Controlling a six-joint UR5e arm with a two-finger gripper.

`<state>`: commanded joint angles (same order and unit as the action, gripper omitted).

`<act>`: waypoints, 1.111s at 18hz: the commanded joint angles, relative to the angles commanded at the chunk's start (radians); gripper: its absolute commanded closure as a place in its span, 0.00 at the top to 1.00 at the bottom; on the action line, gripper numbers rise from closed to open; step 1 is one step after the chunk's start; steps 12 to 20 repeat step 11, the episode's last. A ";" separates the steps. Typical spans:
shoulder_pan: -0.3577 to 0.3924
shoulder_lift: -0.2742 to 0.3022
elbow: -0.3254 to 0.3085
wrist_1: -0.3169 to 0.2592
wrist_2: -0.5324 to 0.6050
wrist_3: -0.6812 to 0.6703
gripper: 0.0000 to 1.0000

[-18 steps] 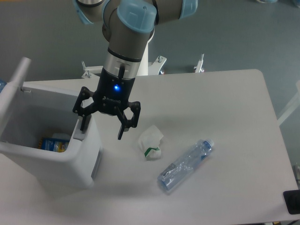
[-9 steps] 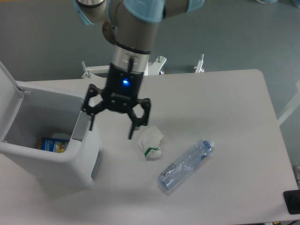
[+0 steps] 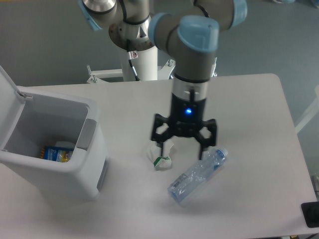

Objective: Open the trash can
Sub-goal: 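Move the gripper away from the bin toward the crumpled tissue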

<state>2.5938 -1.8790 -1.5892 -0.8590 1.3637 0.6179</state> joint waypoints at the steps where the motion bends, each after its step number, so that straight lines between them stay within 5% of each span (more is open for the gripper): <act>1: 0.006 -0.011 0.000 0.000 0.003 0.049 1.00; 5: 0.002 -0.034 -0.011 -0.037 0.080 0.325 1.00; 9: -0.011 -0.040 -0.015 -0.058 0.164 0.439 1.00; 20: -0.018 -0.040 -0.017 -0.058 0.189 0.454 1.00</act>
